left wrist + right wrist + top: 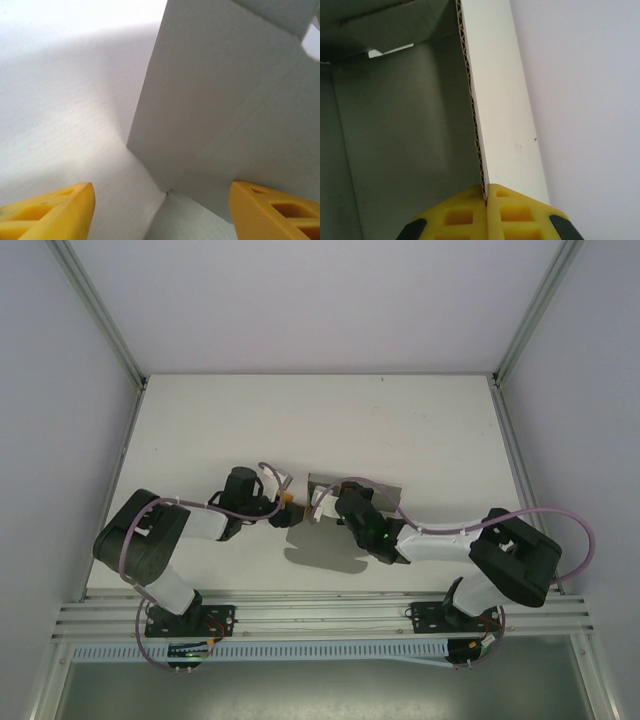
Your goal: Assemble paper box
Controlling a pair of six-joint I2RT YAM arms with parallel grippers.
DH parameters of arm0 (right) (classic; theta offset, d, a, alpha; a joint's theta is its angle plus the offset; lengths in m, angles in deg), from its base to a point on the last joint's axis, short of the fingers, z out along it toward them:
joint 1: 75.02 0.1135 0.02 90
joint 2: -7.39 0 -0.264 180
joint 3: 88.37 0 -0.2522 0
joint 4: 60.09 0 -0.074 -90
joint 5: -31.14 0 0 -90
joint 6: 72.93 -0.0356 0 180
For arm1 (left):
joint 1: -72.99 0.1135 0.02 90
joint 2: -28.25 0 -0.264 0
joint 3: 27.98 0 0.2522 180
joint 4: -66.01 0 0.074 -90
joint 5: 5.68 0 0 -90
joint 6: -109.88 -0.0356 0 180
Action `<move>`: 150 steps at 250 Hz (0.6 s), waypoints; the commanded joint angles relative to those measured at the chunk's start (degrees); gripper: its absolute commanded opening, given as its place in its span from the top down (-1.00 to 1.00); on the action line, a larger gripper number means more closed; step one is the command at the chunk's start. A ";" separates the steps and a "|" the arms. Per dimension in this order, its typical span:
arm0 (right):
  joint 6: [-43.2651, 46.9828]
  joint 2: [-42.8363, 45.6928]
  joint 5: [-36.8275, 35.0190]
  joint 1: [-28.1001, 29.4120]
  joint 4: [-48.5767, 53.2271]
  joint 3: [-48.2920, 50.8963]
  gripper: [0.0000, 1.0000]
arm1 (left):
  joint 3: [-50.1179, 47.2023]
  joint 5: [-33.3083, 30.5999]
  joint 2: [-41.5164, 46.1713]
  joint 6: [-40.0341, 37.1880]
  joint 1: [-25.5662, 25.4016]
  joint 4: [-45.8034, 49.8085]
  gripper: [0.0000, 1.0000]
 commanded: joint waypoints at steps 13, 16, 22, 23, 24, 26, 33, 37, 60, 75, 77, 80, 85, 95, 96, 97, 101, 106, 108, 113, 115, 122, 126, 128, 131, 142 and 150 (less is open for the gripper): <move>3.90 0.03 -2.64 2.07 3.25 1.95 1.00 | -1.00 -3.27 4.70 -0.84 0.05 0.44 -0.42; 3.96 0.06 -2.72 2.18 3.20 1.95 1.00 | -1.07 -3.01 5.06 -0.87 -0.01 0.55 -0.42; 3.82 0.16 -2.81 2.48 3.33 1.87 1.00 | -1.39 -2.36 5.56 -0.94 0.01 0.39 -0.43; 3.79 0.17 -2.82 2.57 3.34 1.82 1.00 | -1.42 -2.28 5.67 -0.95 0.00 0.29 -0.43; 3.73 0.18 -2.78 2.65 3.44 1.84 1.00 | -1.48 -2.20 5.77 -0.91 0.00 0.19 -0.44; 3.65 0.22 -2.79 2.69 3.63 1.81 1.00 | -1.57 -1.87 5.91 -1.06 0.00 0.08 -0.45; 3.35 0.37 -2.74 3.14 4.11 1.69 1.00 | -1.98 -0.86 6.32 -1.62 0.00 -0.50 -0.49; 3.14 0.38 -2.73 3.45 4.33 1.60 1.00 | -2.18 -0.53 6.35 -2.05 0.00 -0.94 -0.52; 1.79 -0.09 -3.08 4.48 6.45 1.05 1.00 | -1.44 3.74 5.25 -4.93 0.00 -0.97 -0.56; 1.73 -0.79 -3.60 4.49 6.27 1.08 1.00 | 0.85 8.97 3.67 -7.17 0.00 1.98 -0.57; 1.74 -0.90 -3.75 4.45 6.13 1.07 1.00 | 1.10 9.62 3.34 -7.48 0.00 2.37 -0.57; 1.71 -1.06 -3.87 4.52 5.89 1.00 1.00 | 1.65 10.24 2.82 -7.77 -0.04 3.06 -0.56; 1.66 -1.16 -4.10 4.45 5.56 0.98 1.00 | 2.38 11.32 2.05 -8.26 0.01 4.12 -0.54; 1.40 -1.39 -4.15 4.49 5.25 0.86 1.00 | 3.37 11.70 0.70 -8.21 0.00 5.04 -0.52; 1.40 -1.40 -4.15 4.49 5.27 0.79 1.00 | 3.42 11.78 0.56 -8.19 0.00 5.07 -0.52; 1.39 -1.40 -4.15 4.49 5.28 0.80 1.00 | 3.36 11.86 0.40 -8.19 0.00 5.09 -0.52; 1.15 -1.32 -4.06 4.50 5.48 0.66 1.00 | 3.47 12.01 0.07 -8.24 0.00 5.17 -0.53; 0.85 -1.26 -3.93 4.50 5.68 0.49 1.00 | 3.58 12.56 -0.35 -8.21 -0.02 5.04 -0.53; 0.75 -1.30 -3.85 4.50 5.87 0.40 1.00 | 3.59 12.74 -0.50 -8.13 0.02 5.02 -0.53; 0.40 -1.21 -3.75 4.49 6.11 0.22 1.00 | 3.39 13.30 -0.78 -8.00 0.00 4.47 -0.53; 0.29 -1.20 -3.65 4.49 6.22 0.16 1.00 | 3.30 13.56 -0.87 -7.95 0.00 4.24 -0.54; 0.16 -1.14 -3.54 4.45 6.63 -0.05 1.00 | 2.98 14.74 -0.99 -7.66 -0.08 3.32 -0.55; 0.15 -1.05 -3.39 4.47 6.77 -0.09 1.00 | 2.57 15.54 -0.99 -7.56 -0.06 2.83 -0.55; 0.11 -1.12 -3.43 4.47 6.85 -0.14 1.00 | 2.41 15.92 -0.92 -7.57 -0.12 2.65 -0.54; 0.20 -1.12 -3.43 4.49 7.07 -0.20 1.00 | 2.19 16.31 -0.84 -7.52 -0.10 2.30 -0.54; 0.33 -1.11 -3.46 4.49 7.48 -0.42 1.00 | 1.39 16.85 -0.32 -7.51 -0.11 1.36 -0.54; 0.59 -1.01 -3.54 4.49 7.70 -0.49 1.00 | 0.94 16.92 0.15 -8.05 -0.14 1.49 -0.55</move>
